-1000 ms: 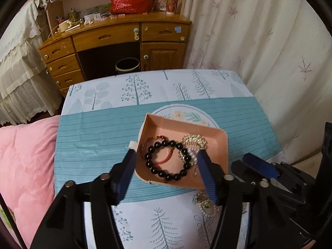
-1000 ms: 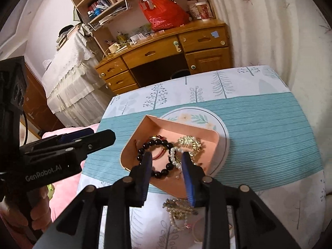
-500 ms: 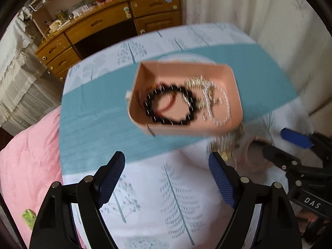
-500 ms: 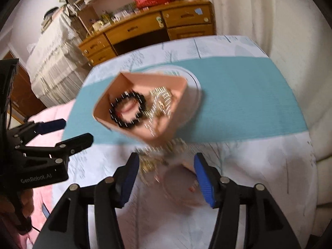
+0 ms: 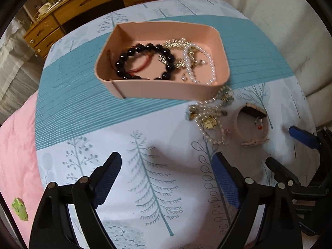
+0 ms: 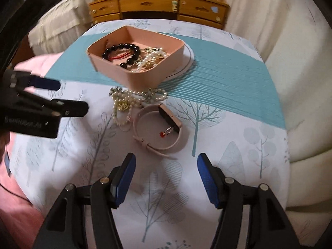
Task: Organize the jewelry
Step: 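Grasp the pink-strap watch by its strap with the right gripper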
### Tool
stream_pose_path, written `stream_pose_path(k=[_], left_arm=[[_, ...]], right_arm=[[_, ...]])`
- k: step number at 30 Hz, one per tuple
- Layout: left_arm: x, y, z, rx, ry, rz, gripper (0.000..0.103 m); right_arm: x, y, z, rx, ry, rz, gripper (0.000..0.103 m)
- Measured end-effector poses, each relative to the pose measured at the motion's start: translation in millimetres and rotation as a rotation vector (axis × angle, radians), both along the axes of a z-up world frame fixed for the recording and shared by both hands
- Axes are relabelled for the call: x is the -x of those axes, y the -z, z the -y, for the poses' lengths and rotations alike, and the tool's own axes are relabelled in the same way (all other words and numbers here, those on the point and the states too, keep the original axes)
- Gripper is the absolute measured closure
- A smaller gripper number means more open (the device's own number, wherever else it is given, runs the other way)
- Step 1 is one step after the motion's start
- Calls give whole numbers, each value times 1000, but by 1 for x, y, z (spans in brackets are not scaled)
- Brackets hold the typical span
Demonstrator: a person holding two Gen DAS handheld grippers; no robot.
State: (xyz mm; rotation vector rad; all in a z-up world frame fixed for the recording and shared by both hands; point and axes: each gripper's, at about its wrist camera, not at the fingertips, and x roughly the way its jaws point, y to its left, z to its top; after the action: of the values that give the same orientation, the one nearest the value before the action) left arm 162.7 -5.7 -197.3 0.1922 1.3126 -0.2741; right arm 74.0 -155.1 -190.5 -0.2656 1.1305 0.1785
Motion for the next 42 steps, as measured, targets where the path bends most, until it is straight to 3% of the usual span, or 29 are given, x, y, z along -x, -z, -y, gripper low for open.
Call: stream_pose_path(k=[5,9,13,17,22,25,29,32,37,42], left_arm=[[4,3,8,44,17,-31,15],[4,8,11,80,-24,-67,15],[4,14,19,67,-21,-73,15],[4,14,28,68,-30,-54,15],[3,6,43,149,-33,-35,16],[-2,0,54,222,2,-37,27],[-3,-3,76,257,62,-38,47],[-6,-1,90,291,103,-55,55],[-12,14,112,268,157,-106,72],[-20,29,126,232,186,-146,80]], right_arm=[[11,6,-10,116,-132,63,39],[15,12,-17,202,-242,107,39],[15,18,-19,249,-325,132,39],[10,19,-13,192,-339,130,39],[-2,18,3,78,-312,100,39],[-5,18,11,41,-296,103,39],[-10,22,22,-3,-302,102,39],[-13,25,26,-11,-332,112,39],[-15,27,27,-59,-410,116,39],[-15,29,25,-84,-486,143,39]])
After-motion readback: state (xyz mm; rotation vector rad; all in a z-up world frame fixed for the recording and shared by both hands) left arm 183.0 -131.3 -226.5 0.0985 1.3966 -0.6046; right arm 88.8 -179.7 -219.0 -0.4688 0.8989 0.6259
